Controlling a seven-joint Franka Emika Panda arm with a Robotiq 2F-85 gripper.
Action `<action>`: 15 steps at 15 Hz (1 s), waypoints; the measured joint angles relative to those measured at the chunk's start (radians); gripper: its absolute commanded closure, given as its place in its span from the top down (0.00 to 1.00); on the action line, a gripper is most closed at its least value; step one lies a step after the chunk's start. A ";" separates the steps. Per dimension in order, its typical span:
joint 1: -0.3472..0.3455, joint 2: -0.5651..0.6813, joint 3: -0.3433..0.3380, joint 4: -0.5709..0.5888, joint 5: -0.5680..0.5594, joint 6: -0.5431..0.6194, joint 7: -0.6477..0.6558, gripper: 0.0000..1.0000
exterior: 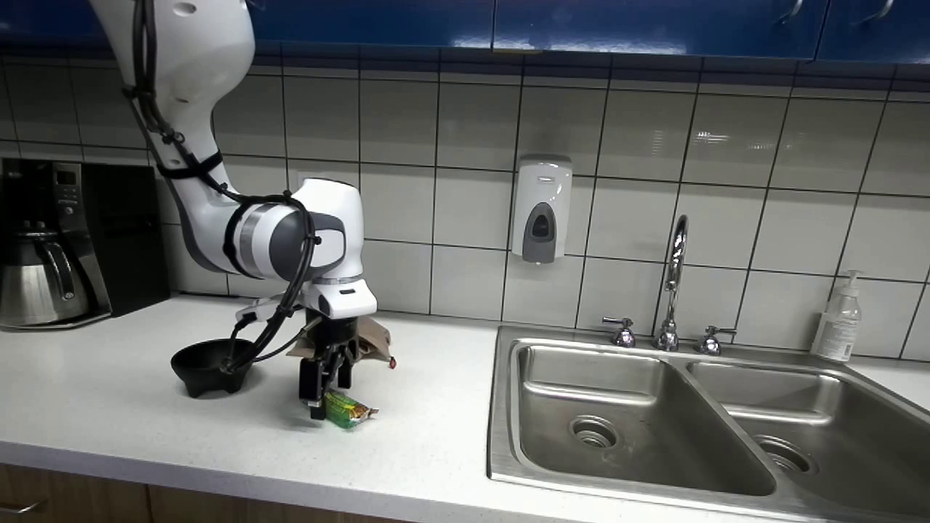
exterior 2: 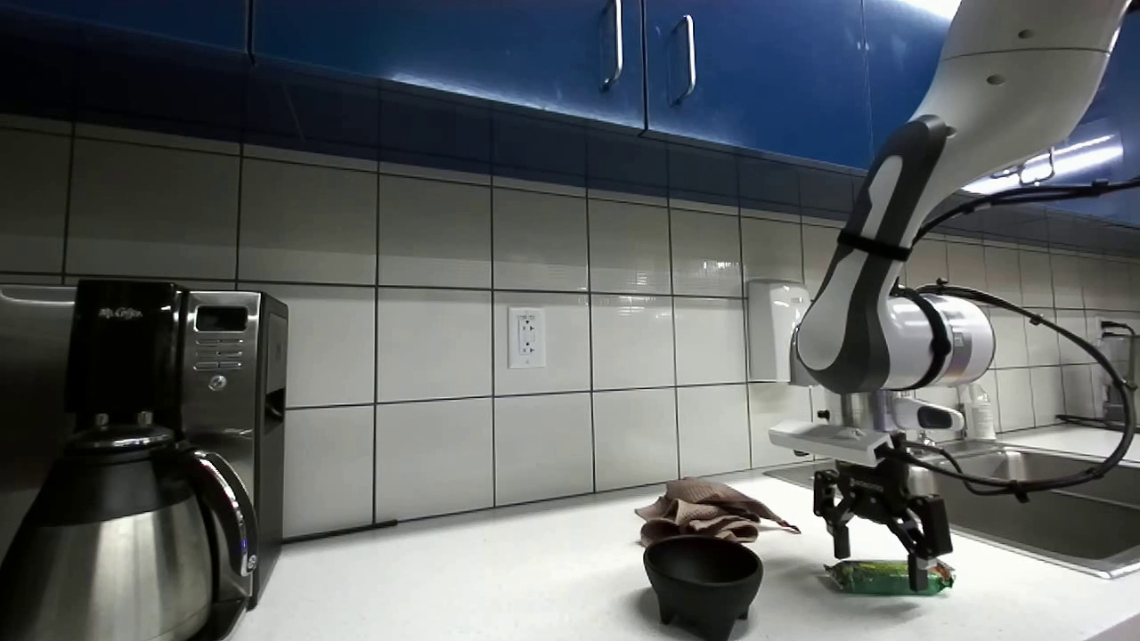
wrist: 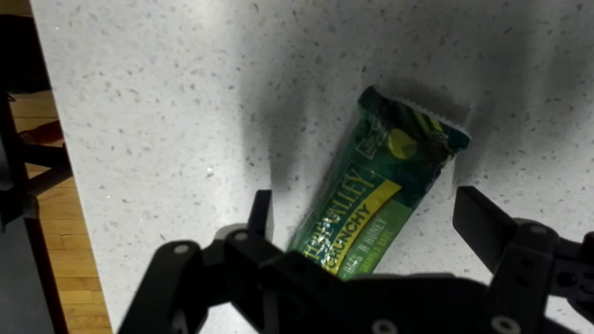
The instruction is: Put the chocolate bar inside the bowl
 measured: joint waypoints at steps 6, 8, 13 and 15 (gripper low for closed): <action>0.005 0.015 -0.009 0.000 0.000 0.010 0.000 1.00; 0.007 0.018 -0.010 0.000 0.000 0.011 0.000 0.74; 0.013 0.018 -0.012 0.000 0.000 0.017 0.000 0.33; 0.014 0.017 -0.013 0.002 0.000 0.023 0.000 0.18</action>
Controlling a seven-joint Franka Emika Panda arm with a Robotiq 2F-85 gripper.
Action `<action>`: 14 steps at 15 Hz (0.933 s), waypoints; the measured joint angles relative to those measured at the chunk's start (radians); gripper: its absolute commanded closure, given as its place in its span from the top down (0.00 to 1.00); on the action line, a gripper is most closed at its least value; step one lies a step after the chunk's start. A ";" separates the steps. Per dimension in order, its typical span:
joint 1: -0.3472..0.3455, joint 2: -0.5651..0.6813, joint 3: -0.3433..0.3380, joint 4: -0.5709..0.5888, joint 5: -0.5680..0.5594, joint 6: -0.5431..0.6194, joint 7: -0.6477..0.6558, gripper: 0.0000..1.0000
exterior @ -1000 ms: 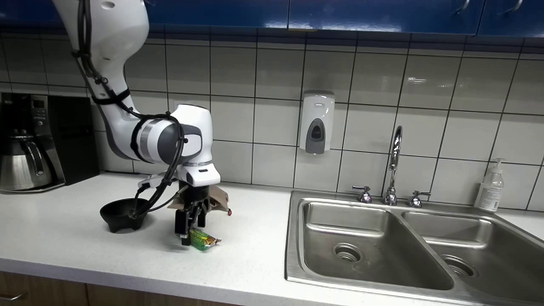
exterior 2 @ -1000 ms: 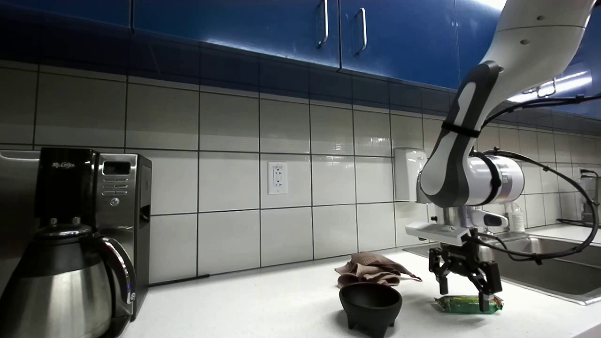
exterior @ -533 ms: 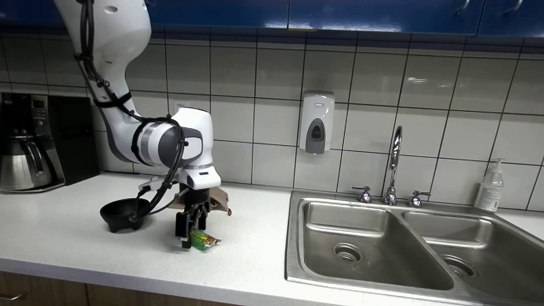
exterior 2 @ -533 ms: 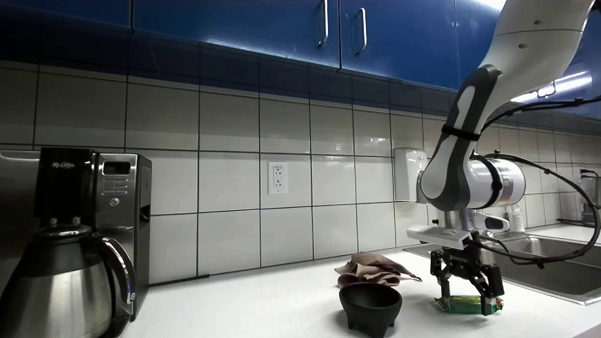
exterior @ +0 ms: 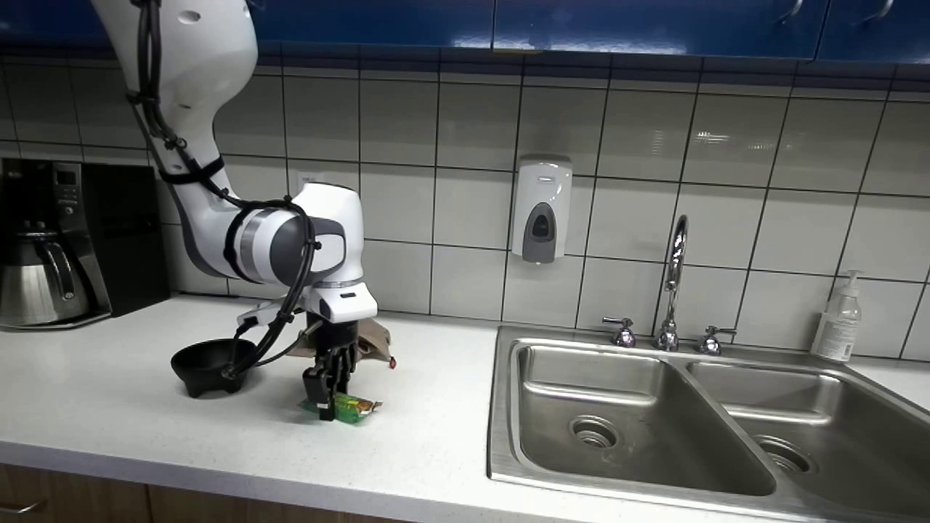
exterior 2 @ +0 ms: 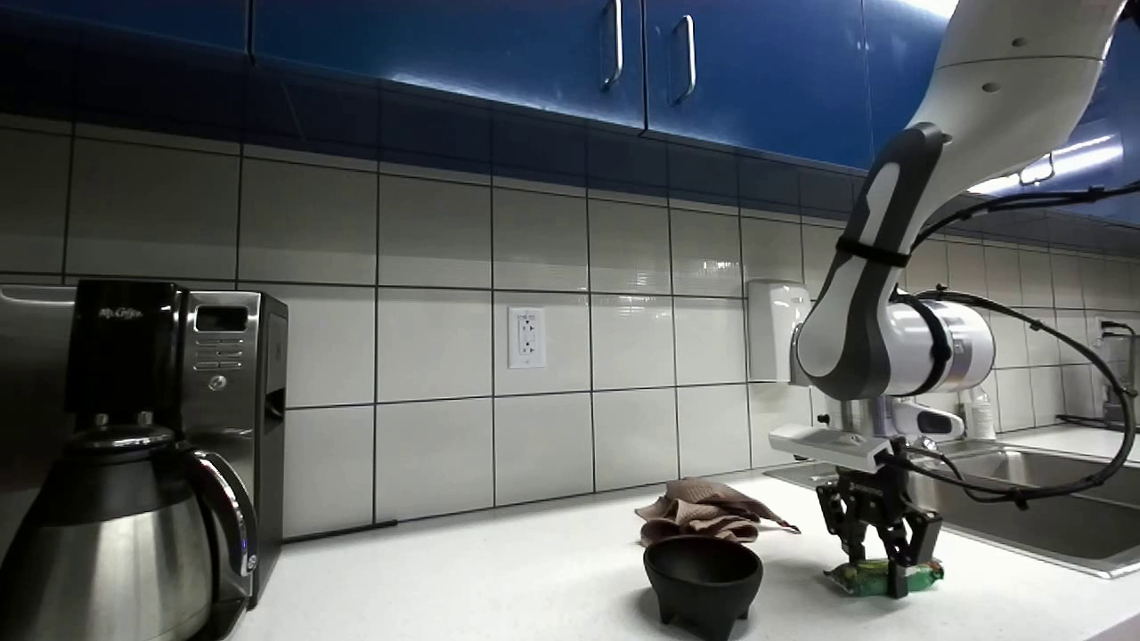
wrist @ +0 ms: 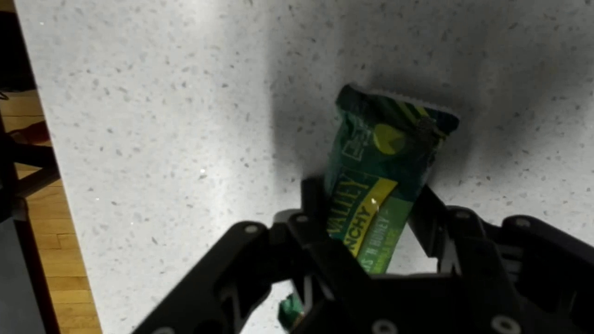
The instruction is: Put the chocolate bar inside the bowl
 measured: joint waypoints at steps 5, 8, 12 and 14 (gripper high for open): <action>0.002 -0.010 0.000 0.003 0.000 0.004 0.000 0.16; 0.012 -0.043 0.000 0.001 -0.002 0.004 -0.003 0.16; 0.030 -0.150 0.009 -0.021 -0.005 0.001 -0.030 0.16; 0.032 -0.211 0.022 -0.041 -0.005 -0.005 -0.054 0.16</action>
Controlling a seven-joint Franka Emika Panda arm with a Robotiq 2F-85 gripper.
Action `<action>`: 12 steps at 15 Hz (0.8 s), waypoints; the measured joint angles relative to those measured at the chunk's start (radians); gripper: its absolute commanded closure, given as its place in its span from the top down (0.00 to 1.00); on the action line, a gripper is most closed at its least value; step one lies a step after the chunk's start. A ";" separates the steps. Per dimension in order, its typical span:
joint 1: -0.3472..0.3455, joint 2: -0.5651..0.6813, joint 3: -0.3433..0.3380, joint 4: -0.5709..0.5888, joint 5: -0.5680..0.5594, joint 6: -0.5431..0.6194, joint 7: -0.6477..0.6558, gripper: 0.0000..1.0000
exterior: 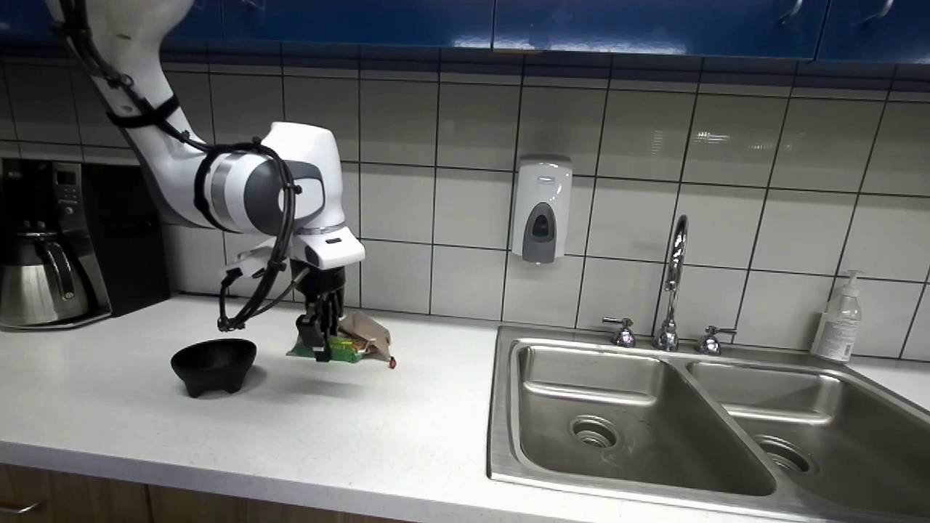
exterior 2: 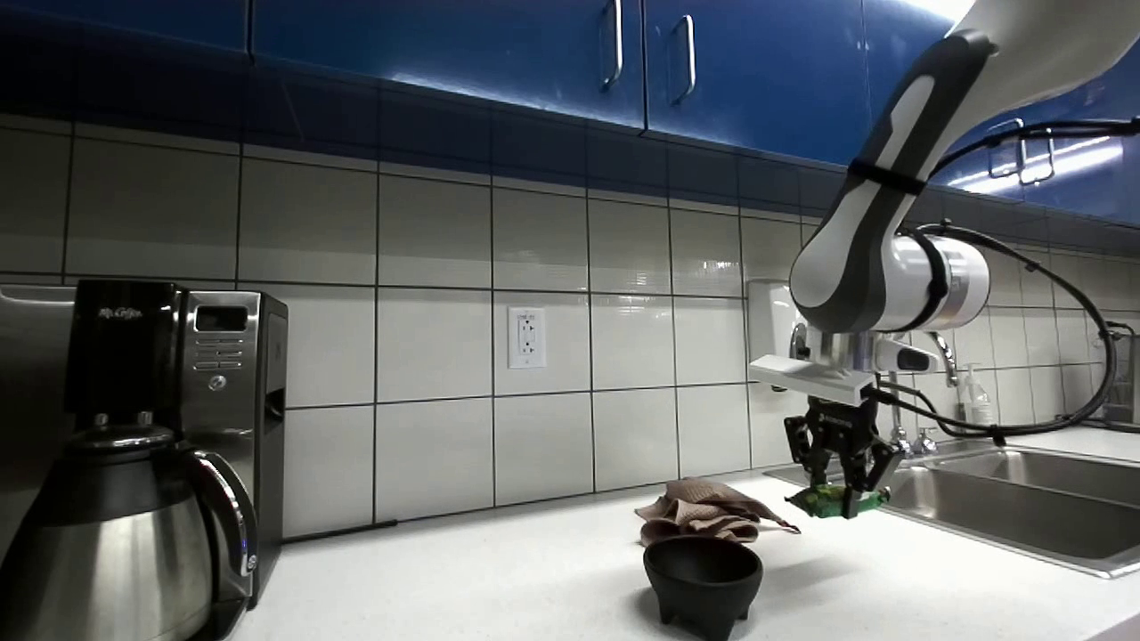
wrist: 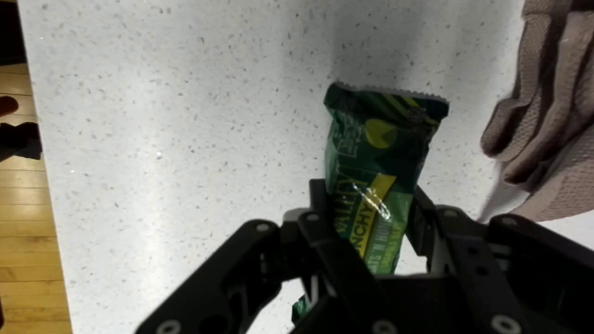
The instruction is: Put the chocolate bar inside the bowl
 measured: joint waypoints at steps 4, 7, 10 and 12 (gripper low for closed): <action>0.001 -0.088 0.035 -0.030 0.002 -0.020 -0.052 0.16; 0.009 -0.127 0.072 -0.047 0.004 -0.024 -0.098 0.16; 0.028 -0.145 0.107 -0.055 0.005 -0.026 -0.137 0.16; 0.038 -0.147 0.127 -0.055 0.005 -0.026 -0.160 0.16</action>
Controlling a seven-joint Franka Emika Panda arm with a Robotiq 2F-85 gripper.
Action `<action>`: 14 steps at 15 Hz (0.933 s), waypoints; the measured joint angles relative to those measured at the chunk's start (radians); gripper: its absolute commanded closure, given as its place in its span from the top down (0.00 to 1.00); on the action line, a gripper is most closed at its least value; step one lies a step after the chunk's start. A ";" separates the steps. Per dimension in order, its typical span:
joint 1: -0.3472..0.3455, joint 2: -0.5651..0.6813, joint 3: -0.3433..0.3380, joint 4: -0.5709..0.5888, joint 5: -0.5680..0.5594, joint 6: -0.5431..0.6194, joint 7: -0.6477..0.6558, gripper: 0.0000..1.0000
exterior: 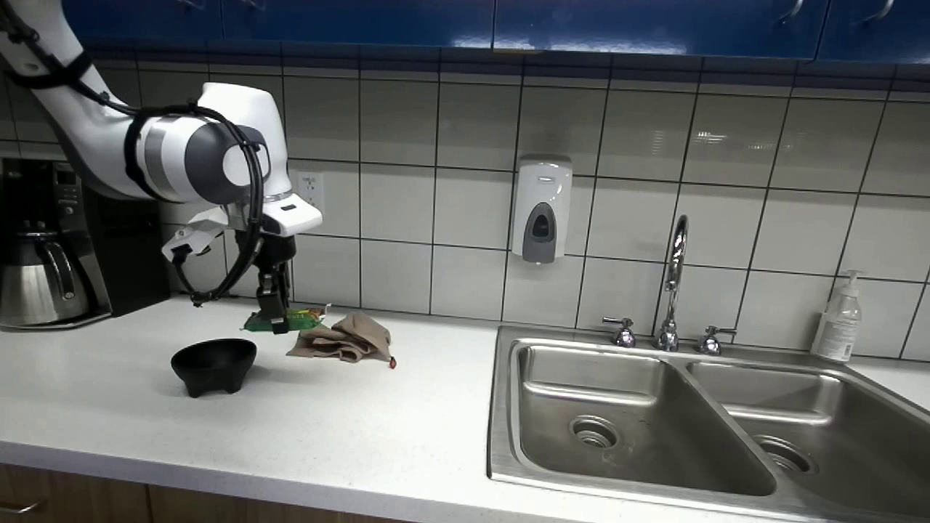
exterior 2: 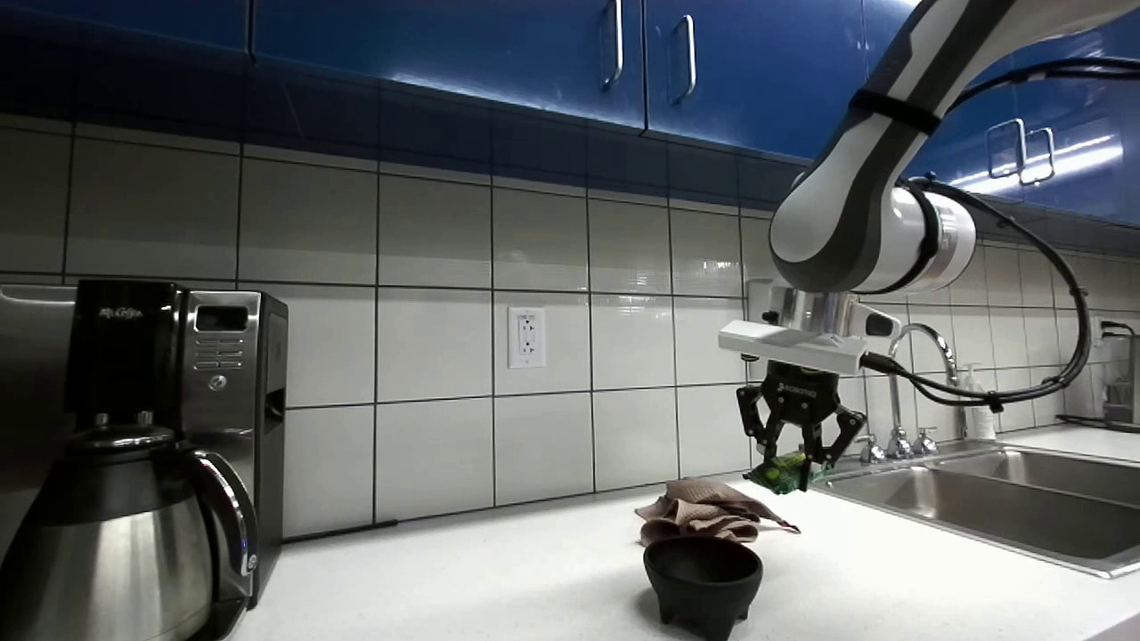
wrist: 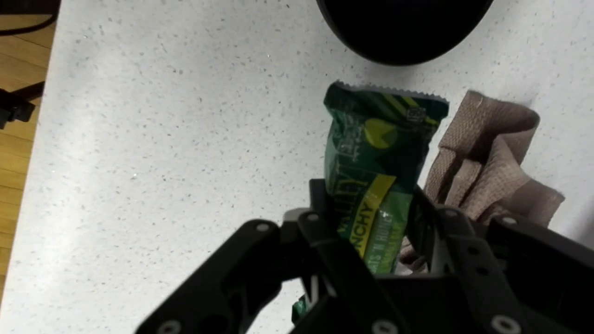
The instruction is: Put the chocolate bar inside the bowl
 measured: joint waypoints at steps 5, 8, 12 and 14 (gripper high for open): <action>0.007 0.000 0.039 0.000 -0.001 0.000 -0.043 0.16; 0.013 0.000 0.062 0.000 -0.003 0.001 -0.051 0.16; 0.019 0.003 0.101 0.002 -0.011 0.006 -0.050 0.16; 0.019 0.006 0.116 0.004 -0.011 0.007 -0.048 0.16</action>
